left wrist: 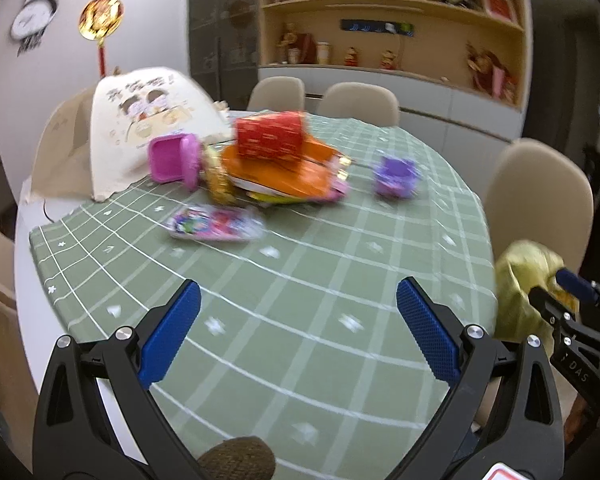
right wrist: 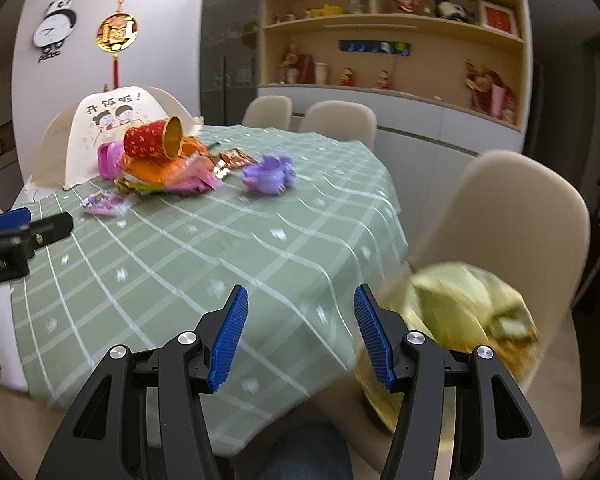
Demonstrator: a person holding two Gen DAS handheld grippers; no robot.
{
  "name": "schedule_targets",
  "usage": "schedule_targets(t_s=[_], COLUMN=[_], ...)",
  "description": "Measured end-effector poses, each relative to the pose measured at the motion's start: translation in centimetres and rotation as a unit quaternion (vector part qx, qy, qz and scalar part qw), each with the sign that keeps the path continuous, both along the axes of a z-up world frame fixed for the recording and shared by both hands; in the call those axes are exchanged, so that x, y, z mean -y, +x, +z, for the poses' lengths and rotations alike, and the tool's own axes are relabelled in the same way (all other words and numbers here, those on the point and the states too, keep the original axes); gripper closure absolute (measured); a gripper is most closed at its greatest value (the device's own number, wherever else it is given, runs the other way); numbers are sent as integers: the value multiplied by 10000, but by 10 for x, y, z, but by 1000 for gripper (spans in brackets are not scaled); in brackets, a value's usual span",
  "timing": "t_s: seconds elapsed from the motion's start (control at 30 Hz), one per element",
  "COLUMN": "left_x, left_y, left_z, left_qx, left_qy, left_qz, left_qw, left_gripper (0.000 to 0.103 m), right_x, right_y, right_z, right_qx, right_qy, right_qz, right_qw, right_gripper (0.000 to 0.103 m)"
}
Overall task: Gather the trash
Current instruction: 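Grasp the red paper cup with the left tool while the right tool grasps the orange bag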
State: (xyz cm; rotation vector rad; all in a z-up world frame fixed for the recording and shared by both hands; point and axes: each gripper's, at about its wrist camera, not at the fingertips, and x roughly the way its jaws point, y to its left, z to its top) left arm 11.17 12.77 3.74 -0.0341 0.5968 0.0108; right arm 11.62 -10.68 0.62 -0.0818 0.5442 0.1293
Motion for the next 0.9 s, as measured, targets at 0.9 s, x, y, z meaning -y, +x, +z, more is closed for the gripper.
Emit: schedule_targets(t_s=[0.9], left_x=[11], left_y=[207], left_z=[27], left_qx=[-22], left_qy=[799], left_qz=[153], left_qw=[9967], left_gripper=[18], right_x=[-18], right_y=[138], right_z=[-5], right_qx=[-568], right_qy=[57], right_qz=[-245], right_qw=[9981], right_gripper=[50])
